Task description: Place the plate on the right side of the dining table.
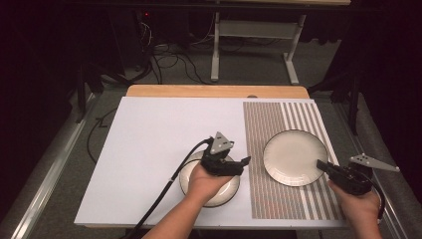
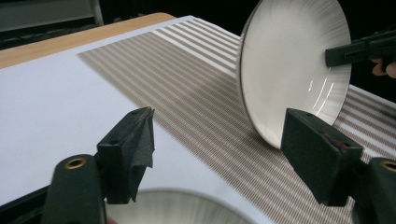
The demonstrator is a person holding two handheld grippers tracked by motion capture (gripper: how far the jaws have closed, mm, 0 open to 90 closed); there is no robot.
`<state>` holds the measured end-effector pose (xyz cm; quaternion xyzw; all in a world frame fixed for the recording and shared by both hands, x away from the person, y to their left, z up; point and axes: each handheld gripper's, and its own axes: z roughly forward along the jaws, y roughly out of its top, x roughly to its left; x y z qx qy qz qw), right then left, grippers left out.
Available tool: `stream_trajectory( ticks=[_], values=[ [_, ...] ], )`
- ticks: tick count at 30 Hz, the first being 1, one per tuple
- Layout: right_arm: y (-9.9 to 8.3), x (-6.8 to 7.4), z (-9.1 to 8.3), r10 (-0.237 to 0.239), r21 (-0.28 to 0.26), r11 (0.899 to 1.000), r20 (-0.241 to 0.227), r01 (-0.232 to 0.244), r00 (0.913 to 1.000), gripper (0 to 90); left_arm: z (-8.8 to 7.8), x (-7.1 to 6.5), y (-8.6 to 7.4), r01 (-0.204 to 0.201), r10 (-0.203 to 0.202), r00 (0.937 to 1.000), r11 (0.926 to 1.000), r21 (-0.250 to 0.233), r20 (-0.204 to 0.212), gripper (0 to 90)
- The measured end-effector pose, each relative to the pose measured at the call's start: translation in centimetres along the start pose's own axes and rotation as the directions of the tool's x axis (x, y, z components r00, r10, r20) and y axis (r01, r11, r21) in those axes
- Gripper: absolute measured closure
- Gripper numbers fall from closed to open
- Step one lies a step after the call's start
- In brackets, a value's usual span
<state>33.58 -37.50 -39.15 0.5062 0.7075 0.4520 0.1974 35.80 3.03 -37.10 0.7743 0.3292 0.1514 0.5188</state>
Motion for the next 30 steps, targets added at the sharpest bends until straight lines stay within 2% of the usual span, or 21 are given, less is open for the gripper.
stream_trajectory(
  ticks=[1, 2, 4, 5, 6, 7, 8, 11, 13, 18, 20, 21, 23, 25, 26, 30],
  values=[
    [0.0, 0.0, 0.0, 0.0, 0.0, 1.0, 0.0, 0.0, 1.0, 85.0, 0.0, 0.0, 0.0, 0.0, 0.0, 1.0, 1.0, 0.0, 0.0, 24.7],
    [0.0, 0.0, 0.1, 0.005, 0.003, 1.0, 0.006, -0.005, 1.0, 84.7, -1.3, 0.7, -0.6, 0.004, -0.004, 0.9999, 0.9999, -0.011, -0.017, 23.2],
    [0.1, 0.0, 0.1, 0.009, 0.004, 1.0, 0.009, -0.009, 0.9999, 84.6, -2.6, 1.4, -1.3, 0.01, -0.011, 0.9994, 0.9994, -0.032, -0.034, 21.3],
    [0.1, 0.0, 0.1, 0.009, 0.004, 1.0, 0.009, -0.009, 0.9999, 84.6, -2.6, 1.4, -1.3, 0.01, -0.011, 0.9994, 0.9994, -0.032, -0.034, 20.4],
    [0.1, 0.0, 0.3, 0.015, 0.006, 1.0, 0.014, -0.015, 0.9998, 84.2, -3.7, 2.0, -1.9, 0.022, -0.025, 0.9986, 0.9981, -0.057, -0.047, 19.6],
    [0.1, 0.0, 0.3, 0.015, 0.006, 1.0, 0.014, -0.015, 0.9998, 84.2, -3.7, 2.0, -1.9, 0.022, -0.025, 0.9986, 0.9981, -0.057, -0.047, 19.2],
    [0.1, 0.0, 0.3, 0.013, 0.009, 1.0, 0.021, -0.014, 0.9997, 83.9, -5.0, 2.6, -2.5, 0.042, -0.047, 0.9973, 0.9955, -0.085, -0.056, 18.2],
    [0.1, 0.0, 0.4, 0.014, 0.014, 1.0, 0.031, -0.015, 0.9994, 83.4, -5.8, 2.9, -2.9, 0.045, -0.051, 0.9969, 0.9944, -0.096, -0.061, 15.9],
    [0.1, 0.0, 0.5, 0.013, 0.014, 1.0, 0.035, -0.014, 0.9993, 83.2, -7.3, 3.7, -3.5, 0.038, -0.047, 0.9957, 0.9929, -0.113, -0.08, 14.4],
    [0.2, -0.1, 0.7, 0.026, 0.022, 0.999, 0.043, -0.027, 0.9987, 82.8, -10.2, 5.5, -5.0, 0.045, -0.057, 0.9913, 0.9938, -0.101, -0.118, 2.6],
    [0.2, -0.2, 0.8, 0.034, 0.027, 0.999, 0.047, -0.035, 0.9983, 82.5, -11.4, 6.3, -5.7, 0.048, -0.061, 0.9884, 0.9942, -0.096, -0.139, 0.5],
    [0.2, -0.3, 0.9, 0.039, 0.028, 0.999, 0.047, -0.04, 0.9981, 82.3, -11.4, 6.3, -5.7, 0.048, -0.061, 0.9884, 0.9942, -0.096, -0.139, 0.4],
    [0.2, -0.4, 1.0, 0.045, 0.035, 0.998, 0.051, -0.047, 0.9977, 81.8, -12.9, 7.1, -6.6, 0.06, -0.075, 0.9857, 0.9932, -0.099, -0.151, 0.3],
    [0.2, -0.5, 1.2, 0.057, 0.046, 0.997, 0.06, -0.06, 0.9966, 81.2, -14.0, 7.5, -7.1, 0.079, -0.098, 0.9856, 0.9875, -0.137, -0.138, 0.3],
    [0.2, -0.5, 1.3, 0.067, 0.051, 0.996, 0.064, -0.071, 0.9957, 80.9, -14.5, 7.6, -7.4, 0.078, -0.101, 0.9841, 0.9848, -0.155, -0.146, 0.4],
    [0.2, -0.8, 1.6, 0.082, 0.056, 0.995, 0.068, -0.086, 0.9943, 80.7, -15.4, 8.1, -8.0, 0.069, -0.096, 0.9799, 0.9862, -0.15, -0.175, 0.4]
  ],
)
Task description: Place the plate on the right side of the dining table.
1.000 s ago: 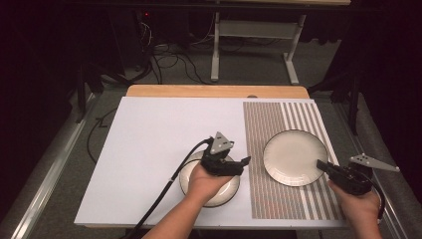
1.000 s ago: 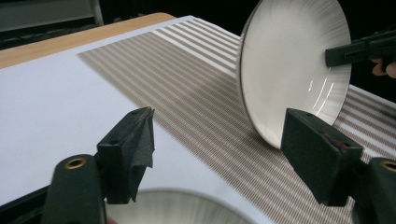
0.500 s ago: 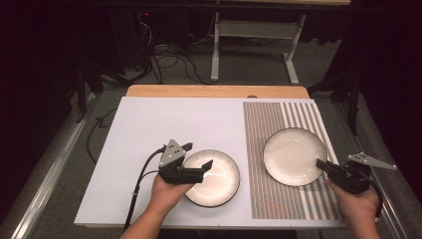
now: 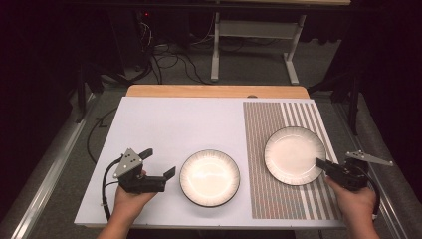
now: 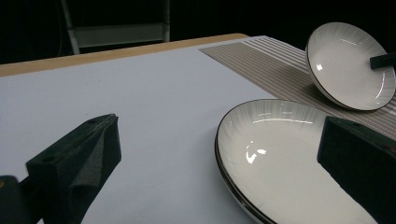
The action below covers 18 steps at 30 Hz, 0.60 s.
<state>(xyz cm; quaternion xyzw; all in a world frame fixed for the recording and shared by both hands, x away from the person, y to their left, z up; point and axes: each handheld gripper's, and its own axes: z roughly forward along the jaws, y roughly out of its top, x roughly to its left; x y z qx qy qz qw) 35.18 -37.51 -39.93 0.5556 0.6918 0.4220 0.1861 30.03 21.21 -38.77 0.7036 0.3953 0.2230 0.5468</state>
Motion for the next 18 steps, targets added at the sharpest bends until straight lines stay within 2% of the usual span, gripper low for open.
stream_trajectory(
  ticks=[5, 11, 18],
  values=[
    [0.1, 0.0, 0.2, 0.01, 0.006, 1.0, 0.011, -0.01, 0.9999, 80.3, 0.1, 0.0, -0.1, -0.002, 0.002, 1.0, 1.0, 0.003, 0.002, 0.5],
    [0.2, -0.4, 0.8, 0.057, 0.02, 0.998, 0.015, -0.057, 0.9983, 79.9, 0.6, -0.3, -0.4, -0.001, 0.001, 0.9999, 0.9999, 0.016, 0.012, 0.4],
    [0.5, -0.9, 1.5, 0.108, 0.04, 0.993, 0.014, -0.108, 0.9941, 79.3, 0.4, 0.1, -0.2, 0.002, -0.001, 0.9999, 0.9998, 0.019, -0.016, 0.4]
  ],
)
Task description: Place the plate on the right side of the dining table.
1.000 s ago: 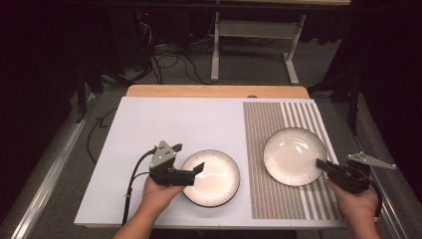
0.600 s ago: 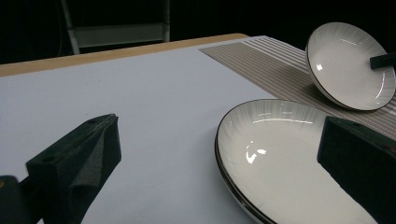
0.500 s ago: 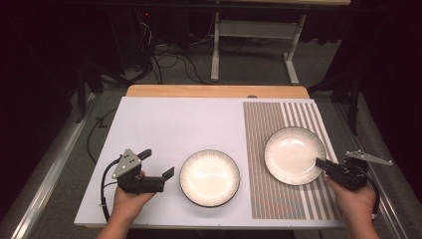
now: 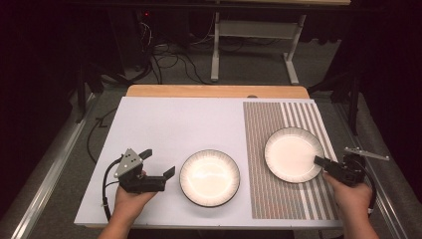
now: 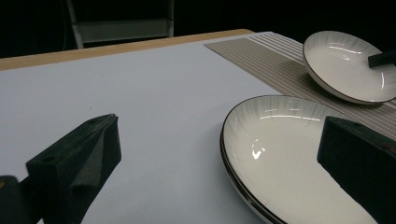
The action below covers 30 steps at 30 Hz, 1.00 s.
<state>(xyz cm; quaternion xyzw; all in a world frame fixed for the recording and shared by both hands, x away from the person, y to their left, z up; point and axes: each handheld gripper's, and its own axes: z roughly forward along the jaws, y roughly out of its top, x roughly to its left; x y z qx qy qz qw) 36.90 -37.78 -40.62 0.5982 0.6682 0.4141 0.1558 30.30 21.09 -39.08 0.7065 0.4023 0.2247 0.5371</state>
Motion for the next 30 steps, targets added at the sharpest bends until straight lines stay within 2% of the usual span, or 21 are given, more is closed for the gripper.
stream_trajectory(
  ticks=[5, 7, 8, 9, 10, 11, 12, 16, 18, 21, 22, 23, 26, 27, 28, 29, 30],
  values=[
    [0.2, -0.1, 0.6, 0.008, 0.014, 1.0, 0.023, -0.008, 0.9997, 77.3, 0.3, 0.2, -0.2, -0.014, 0.014, 0.9998, 0.9991, 0.039, -0.012, 0.6],
    [0.2, -0.1, 0.8, 0.014, 0.017, 1.0, 0.026, -0.014, 0.9996, 77.1, 0.4, 0.3, -0.3, -0.014, 0.014, 0.9998, 0.9991, 0.04, -0.014, 0.6],
    [0.2, -0.2, 1.1, 0.014, 0.025, 1.0, 0.049, -0.016, 0.9987, 76.4, 0.4, 0.4, -0.3, -0.016, 0.017, 0.9997, 0.999, 0.043, -0.019, 0.6],
    [0.2, -0.2, 1.1, 0.014, 0.025, 1.0, 0.049, -0.016, 0.9987, 76.4, 0.4, 0.4, -0.3, -0.016, 0.017, 0.9997, 0.999, 0.043, -0.019, 0.7],
    [0.2, -0.2, 1.3, 0.008, 0.029, 1.0, 0.078, -0.011, 0.9969, 77.4, 0.3, 0.4, -0.3, -0.018, 0.019, 0.9997, 0.9989, 0.043, -0.018, 1.2],
    [0.2, -0.2, 1.3, 0.008, 0.029, 1.0, 0.078, -0.011, 0.9969, 77.4, 0.3, 0.4, -0.3, -0.021, 0.022, 0.9996, 0.9988, 0.043, -0.018, 1.2],
    [0.0, -0.3, 1.5, -0.004, 0.032, 0.999, 0.109, 0.001, 0.9941, 77.5, 0.2, 0.4, -0.3, -0.018, 0.018, 0.9997, 0.999, 0.041, -0.015, 1.6],
    [0.0, 0.1, 1.4, -0.037, 0.028, 0.999, 0.14, 0.034, 0.9894, 75.9, 0.2, 0.4, -0.3, -0.018, 0.018, 0.9997, 0.9991, 0.04, -0.015, 1.6],
    [0.0, 0.1, 1.0, -0.058, 0.008, 0.998, 0.143, 0.058, 0.988, 74.0, 0.2, 0.3, -0.3, -0.027, 0.027, 0.9995, 0.9987, 0.043, -0.015, 1.6],
    [0.2, 0.6, -0.1, -0.095, -0.06, 0.993, 0.122, 0.103, 0.9879, 67.7, 0.1, 0.2, -0.3, -0.031, 0.031, 0.9994, 0.9987, 0.04, -0.014, 1.9],
    [0.2, 0.6, -0.1, -0.095, -0.06, 0.993, 0.122, 0.103, 0.9879, 67.7, 0.1, 0.2, -0.3, -0.031, 0.031, 0.9994, 0.9987, 0.04, -0.014, 2.1],
    [0.3, 1.1, -0.7, -0.143, -0.105, 0.983, 0.101, 0.153, 0.9846, 61.8, 0.2, 0.1, -0.3, -0.035, 0.035, 0.9993, 0.9985, 0.041, -0.011, 2.1],
    [0.3, 2.2, -1.2, -0.198, -0.147, 0.967, 0.068, 0.207, 0.9778, 53.3, 0.2, -0.1, -0.2, -0.043, 0.043, 0.999, 0.9984, 0.037, -0.013, 2.1],
    [0.3, 2.2, -1.2, -0.198, -0.147, 0.967, 0.068, 0.207, 0.9778, 53.3, 0.2, -0.1, -0.2, -0.043, 0.043, 0.999, 0.9984, 0.037, -0.013, 1.9],
    [0.2, 3.5, -1.6, -0.237, -0.182, 0.954, 0.037, 0.24, 0.9707, 46.3, 0.2, -0.2, -0.2, -0.048, 0.049, 0.9987, 0.9982, 0.035, -0.012, 1.9],
    [0.2, 3.5, -1.6, -0.237, -0.182, 0.954, 0.037, 0.24, 0.9707, 46.3, 0.2, -0.2, -0.2, -0.048, 0.049, 0.9987, 0.9982, 0.035, -0.012, 1.9],
    [0.2, 4.9, -1.8, -0.286, -0.202, 0.938, 0.004, 0.281, 0.9581, 43.3, 0.1, -0.2, -0.1, -0.053, 0.053, 0.9985, 0.998, 0.034, -0.01, 1.9]
  ],
)
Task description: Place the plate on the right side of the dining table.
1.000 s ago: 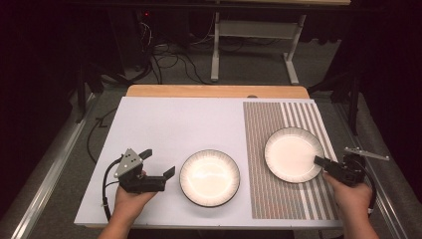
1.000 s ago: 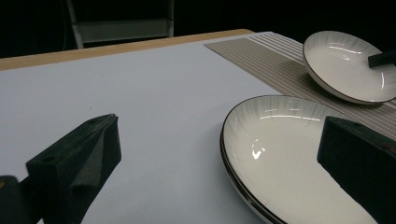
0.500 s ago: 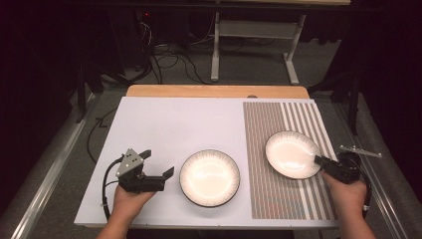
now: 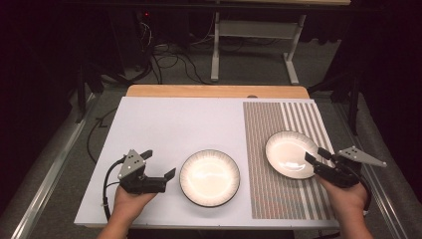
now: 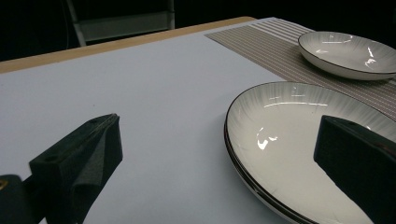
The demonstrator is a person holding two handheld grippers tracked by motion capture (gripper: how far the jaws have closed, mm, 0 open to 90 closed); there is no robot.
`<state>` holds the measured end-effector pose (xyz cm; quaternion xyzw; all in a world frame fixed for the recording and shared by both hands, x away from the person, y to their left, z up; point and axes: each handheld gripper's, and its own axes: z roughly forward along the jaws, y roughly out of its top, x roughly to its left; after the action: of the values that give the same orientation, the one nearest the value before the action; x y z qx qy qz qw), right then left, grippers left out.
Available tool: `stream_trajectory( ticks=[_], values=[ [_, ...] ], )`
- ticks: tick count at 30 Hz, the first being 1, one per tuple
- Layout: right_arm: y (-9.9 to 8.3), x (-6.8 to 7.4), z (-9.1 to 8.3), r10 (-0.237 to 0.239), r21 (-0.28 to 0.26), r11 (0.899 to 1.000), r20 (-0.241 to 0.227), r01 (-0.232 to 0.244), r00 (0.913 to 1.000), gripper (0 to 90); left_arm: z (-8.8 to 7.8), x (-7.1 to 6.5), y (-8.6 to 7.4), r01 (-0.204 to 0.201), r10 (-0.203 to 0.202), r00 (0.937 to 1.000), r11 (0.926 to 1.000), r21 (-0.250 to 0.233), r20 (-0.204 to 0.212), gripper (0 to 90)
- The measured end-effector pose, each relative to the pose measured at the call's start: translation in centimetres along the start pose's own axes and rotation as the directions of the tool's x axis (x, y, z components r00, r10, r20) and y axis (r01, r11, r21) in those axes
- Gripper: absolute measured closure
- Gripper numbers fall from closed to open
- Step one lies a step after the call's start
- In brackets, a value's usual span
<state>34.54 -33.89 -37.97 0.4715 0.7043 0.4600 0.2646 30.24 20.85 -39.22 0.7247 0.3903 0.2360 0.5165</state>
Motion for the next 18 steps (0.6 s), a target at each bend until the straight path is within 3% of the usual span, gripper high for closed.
stream_trajectory(
  ticks=[3, 4, 5, 6, 7, 9, 13, 15, 18],
  values=[
    [0.2, 1.0, -0.1, -0.029, -0.013, 0.999, -0.025, 0.029, 0.9993, 39.9, 0.0, -0.1, 0.0, -0.006, 0.006, 1.0, 1.0, 0.0, 0.005, 1.9],
    [0.4, 2.5, -0.2, -0.058, -0.031, 0.998, -0.064, 0.056, 0.9963, 34.4, 0.1, -0.2, 0.1, -0.011, 0.011, 0.9999, 0.9999, 0.002, 0.009, 1.7],
    [0.4, 2.5, -0.2, -0.058, -0.031, 0.998, -0.064, 0.056, 0.9963, 34.4, 0.1, -0.2, 0.1, -0.011, 0.011, 0.9999, 0.9999, 0.002, 0.009, 1.6],
    [0.5, 3.8, -0.1, -0.071, -0.039, 0.997, -0.095, 0.068, 0.9929, 27.8, 0.0, -0.4, 0.1, -0.017, 0.017, 0.9998, 0.9999, -0.002, 0.013, 1.4],
    [0.5, 3.8, -0.1, -0.071, -0.039, 0.997, -0.095, 0.068, 0.9929, 27.8, 0.0, -0.4, 0.1, -0.017, 0.017, 0.9998, 0.9999, -0.002, 0.013, 1.3],
    [0.5, 5.6, 0.2, -0.112, -0.035, 0.993, -0.116, 0.109, 0.9868, 17.9, -0.1, -0.6, 0.3, -0.01, 0.011, 0.9995, 0.9998, -0.014, 0.029, 1.2],
    [0.5, 7.2, 0.3, -0.126, -0.041, 0.992, -0.148, 0.121, 0.981, 11.1, -0.3, -1.0, 0.5, -0.019, 0.02, 0.9992, 0.9994, -0.03, 0.034, 0.8],
    [0.5, 8.0, 0.2, -0.137, -0.06, 0.99, -0.163, 0.128, 0.977, 4.1, -0.4, -1.0, 0.5, -0.019, 0.02, 0.9994, 0.9992, -0.036, 0.029, 0.2],
    [0.5, 8.7, -0.1, -0.158, -0.093, 0.985, -0.179, 0.144, 0.9709, 0.6, -0.4, -1.0, 0.5, -0.016, 0.017, 0.9996, 0.999, -0.042, 0.024, 0.2]
  ],
)
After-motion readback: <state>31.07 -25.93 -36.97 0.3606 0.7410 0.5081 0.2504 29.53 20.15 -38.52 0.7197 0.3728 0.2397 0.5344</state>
